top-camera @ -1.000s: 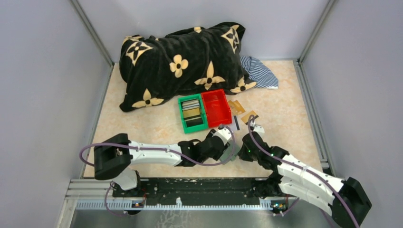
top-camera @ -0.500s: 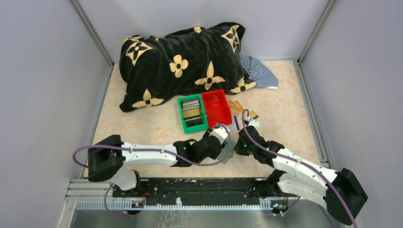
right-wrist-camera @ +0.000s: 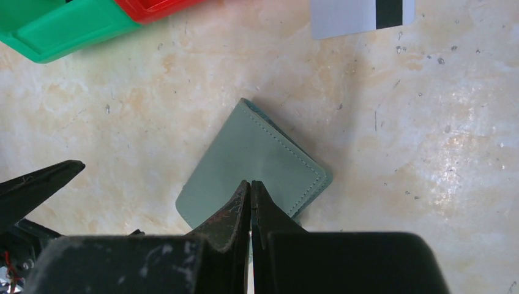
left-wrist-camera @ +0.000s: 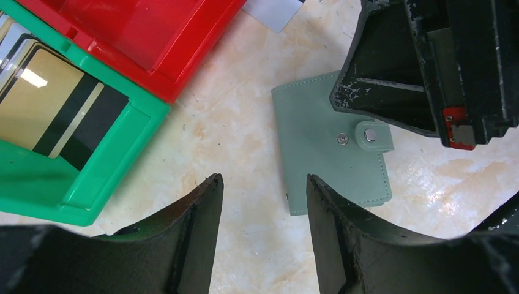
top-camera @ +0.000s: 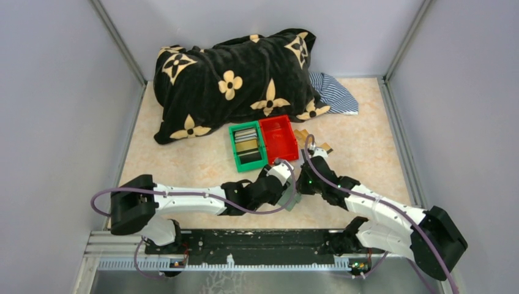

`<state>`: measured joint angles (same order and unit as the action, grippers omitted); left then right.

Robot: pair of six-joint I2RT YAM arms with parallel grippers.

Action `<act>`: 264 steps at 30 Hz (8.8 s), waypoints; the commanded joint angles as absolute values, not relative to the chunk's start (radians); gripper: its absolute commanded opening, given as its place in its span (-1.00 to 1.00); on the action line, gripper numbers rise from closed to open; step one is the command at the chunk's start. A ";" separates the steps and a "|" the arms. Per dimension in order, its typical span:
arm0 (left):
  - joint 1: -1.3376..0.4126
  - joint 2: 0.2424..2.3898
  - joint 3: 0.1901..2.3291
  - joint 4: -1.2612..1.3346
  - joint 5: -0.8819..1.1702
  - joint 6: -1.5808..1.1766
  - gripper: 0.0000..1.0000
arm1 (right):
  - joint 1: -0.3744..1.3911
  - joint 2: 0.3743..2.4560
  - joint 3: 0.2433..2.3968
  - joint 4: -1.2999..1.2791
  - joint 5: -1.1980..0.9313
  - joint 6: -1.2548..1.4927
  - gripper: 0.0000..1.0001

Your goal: Take the credit cards out of the card holder

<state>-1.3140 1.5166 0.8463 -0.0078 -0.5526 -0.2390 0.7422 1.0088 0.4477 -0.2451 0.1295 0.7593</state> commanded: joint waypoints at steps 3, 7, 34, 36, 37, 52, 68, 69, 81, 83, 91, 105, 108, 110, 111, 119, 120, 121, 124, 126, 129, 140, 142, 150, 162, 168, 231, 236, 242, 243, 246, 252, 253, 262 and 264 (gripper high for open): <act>-1.320 1.565 0.853 0.008 -0.566 -0.248 0.18 | 0.690 0.901 0.451 -0.255 0.122 0.753 -1.00; -1.319 1.607 0.874 0.027 -0.542 -0.249 0.18 | 0.639 0.815 0.418 -0.312 0.110 0.749 -1.00; -1.273 1.660 0.855 0.006 -0.553 -0.253 0.18 | 0.611 0.939 0.274 -0.085 -0.008 0.767 -1.00; -1.264 1.657 0.844 0.008 -0.540 -0.258 0.18 | 0.611 0.952 0.275 -0.075 -0.012 0.765 -1.00; -1.260 1.657 0.840 0.011 -0.535 -0.262 0.18 | 0.610 0.955 0.276 -0.073 -0.014 0.765 -1.00; -1.253 1.678 0.802 0.061 -0.467 -0.290 0.17 | 0.609 1.002 0.313 0.043 -0.065 0.737 -1.00; -1.237 1.644 0.771 0.090 -0.440 -0.295 0.17 | 0.610 0.984 0.379 0.065 -0.127 0.695 -1.00; -1.236 1.632 0.764 0.098 -0.434 -0.294 0.17 | 0.609 0.988 0.377 0.071 -0.129 0.693 -1.00; -1.231 1.551 0.728 0.134 -0.415 -0.296 0.16 | 0.609 1.047 0.387 0.140 -0.195 0.676 -1.00; -1.231 1.544 0.727 0.136 -0.411 -0.299 0.16 | 0.609 1.048 0.388 0.143 -0.215 0.672 -1.00; -1.230 1.473 0.712 0.134 -0.425 -0.303 0.16 | 0.609 1.090 0.380 0.188 -0.253 0.660 -1.00; -1.186 1.590 0.754 0.025 -0.486 -0.427 0.16 | 0.621 1.058 0.425 0.160 -0.277 0.631 -1.00; -1.181 1.657 0.788 0.015 -0.477 -0.448 0.15 | 0.673 1.061 0.471 0.093 -0.232 0.598 -1.00; -1.178 1.678 0.798 0.017 -0.466 -0.452 0.14 | 0.702 1.070 0.483 0.082 -0.213 0.597 -1.00; -1.178 1.681 0.800 0.021 -0.463 -0.452 0.14 | 0.714 1.077 0.485 0.083 -0.211 0.600 -1.00; -1.159 1.661 0.776 0.029 -0.445 -0.474 0.14 | 0.775 1.151 0.450 0.096 -0.184 0.632 -1.00; -1.157 1.661 0.774 0.029 -0.441 -0.476 0.13 | 0.777 1.145 0.446 0.082 -0.173 0.632 -1.00; -1.157 1.661 0.773 0.029 -0.438 -0.478 0.13 | 0.779 1.138 0.445 0.064 -0.158 0.633 -1.00; -1.155 1.663 0.776 0.032 -0.428 -0.477 0.13 | 0.779 1.112 0.449 -0.019 -0.089 0.620 -1.00; -1.155 1.661 0.776 0.035 -0.428 -0.474 0.13 | 0.778 1.103 0.459 -0.085 -0.033 0.612 -1.00; -1.153 1.656 0.777 0.034 -0.432 -0.468 0.12 | 0.762 1.104 0.467 -0.161 0.003 0.605 -1.00; -1.147 1.638 0.764 0.034 -0.432 -0.470 0.12 | 0.625 1.000 0.400 -0.229 0.016 0.661 -1.00; -1.147 1.633 0.763 0.033 -0.433 -0.470 0.12 | 0.610 0.996 0.396 -0.242 0.020 0.667 -1.00; -1.145 1.584 0.787 0.028 -0.421 -0.458 0.18 | 0.604 1.041 0.359 -0.189 -0.017 0.679 -1.00; -1.147 1.970 1.551 -0.730 -0.609 -0.651 0.40 | 0.604 1.067 0.295 -0.110 -0.034 0.703 -1.00; -1.144 2.083 1.690 -0.829 -0.519 -0.754 0.43 | 0.604 1.012 0.234 -0.091 -0.034 0.733 -1.00; -1.153 1.834 1.354 -0.707 -0.631 -0.936 -0.42 | 0.604 0.888 0.286 -0.130 -0.150 0.530 -1.00; -1.153 1.811 1.323 -0.699 -0.652 -0.945 -0.41 | 0.604 0.855 0.285 -0.118 -0.181 0.535 -1.00; -1.153 1.806 1.311 -0.694 -0.657 -0.947 -0.41 | 0.604 0.841 0.292 -0.108 -0.210 0.544 -1.00; -1.153 1.804 1.309 -0.689 -0.660 -0.944 -0.41 | 0.604 0.834 0.293 -0.108 -0.212 0.546 -1.00; -1.152 1.796 1.299 -0.683 -0.672 -0.938 -0.41 | 0.604 0.817 0.304 -0.112 -0.219 0.552 -1.00; -1.152 1.751 1.266 -0.668 -0.687 -0.942 -0.40 | 0.620 0.830 0.322 -0.085 -0.243 0.567 -1.00; -1.152 1.739 1.257 -0.664 -0.689 -0.946 -0.40 | 0.630 0.834 0.327 -0.081 -0.242 0.569 -1.00; -1.131 1.613 1.222 -0.709 -0.783 -0.977 -0.31 | 0.806 0.894 0.391 -0.061 -0.166 0.603 -1.00; -1.107 1.585 1.219 -0.715 -0.778 -0.967 -0.27 | 0.832 0.909 0.393 -0.046 -0.162 0.616 -1.00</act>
